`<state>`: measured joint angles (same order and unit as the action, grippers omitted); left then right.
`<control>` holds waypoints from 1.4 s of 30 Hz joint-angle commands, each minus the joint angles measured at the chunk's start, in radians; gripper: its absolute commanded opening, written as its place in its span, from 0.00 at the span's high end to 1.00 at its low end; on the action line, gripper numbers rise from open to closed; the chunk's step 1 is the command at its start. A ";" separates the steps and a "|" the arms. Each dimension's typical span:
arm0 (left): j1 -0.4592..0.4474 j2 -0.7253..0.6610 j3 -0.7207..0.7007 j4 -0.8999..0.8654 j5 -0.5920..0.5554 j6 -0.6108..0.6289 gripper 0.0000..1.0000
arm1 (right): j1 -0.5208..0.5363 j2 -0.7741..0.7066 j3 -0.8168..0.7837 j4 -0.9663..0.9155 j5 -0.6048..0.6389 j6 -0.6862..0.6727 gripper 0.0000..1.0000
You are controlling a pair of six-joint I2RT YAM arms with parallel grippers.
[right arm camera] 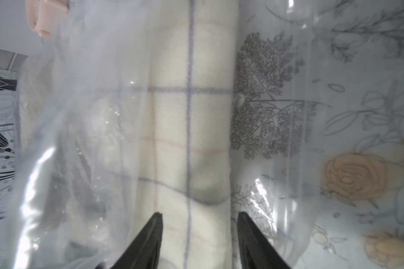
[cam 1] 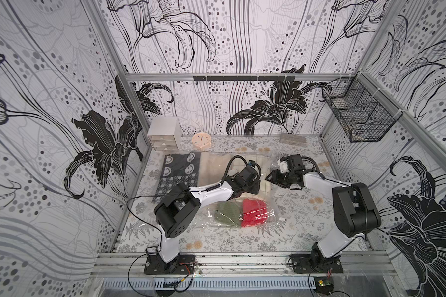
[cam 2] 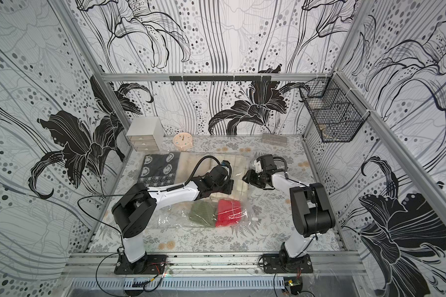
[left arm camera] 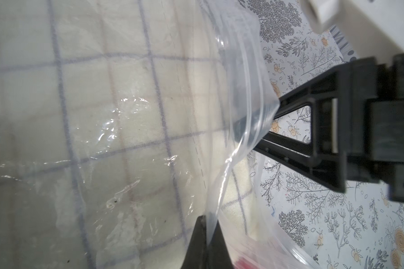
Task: Take the scarf out of the vacuum bag
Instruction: Open the vacuum bag at the center of the board, then take out the scarf from the vacuum bag.
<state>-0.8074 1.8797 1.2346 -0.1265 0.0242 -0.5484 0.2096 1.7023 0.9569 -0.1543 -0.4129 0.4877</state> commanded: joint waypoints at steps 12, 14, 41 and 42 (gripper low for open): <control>-0.055 -0.045 0.053 0.013 0.030 0.062 1.00 | -0.003 -0.088 -0.063 -0.063 -0.087 -0.001 0.45; -0.056 -0.049 0.058 0.013 0.034 0.062 1.00 | -0.003 -0.089 -0.074 -0.070 -0.043 -0.007 0.45; -0.056 -0.040 0.091 -0.061 0.009 0.087 1.00 | -0.033 0.287 -0.031 0.511 -0.307 0.248 0.87; -0.056 -0.038 0.091 -0.062 0.007 0.087 1.00 | -0.034 0.285 -0.032 0.516 -0.312 0.250 0.95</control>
<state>-0.8585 1.8679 1.3102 -0.1875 0.0452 -0.4789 0.1753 1.9575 0.9291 0.3138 -0.6868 0.6918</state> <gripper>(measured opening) 0.049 0.096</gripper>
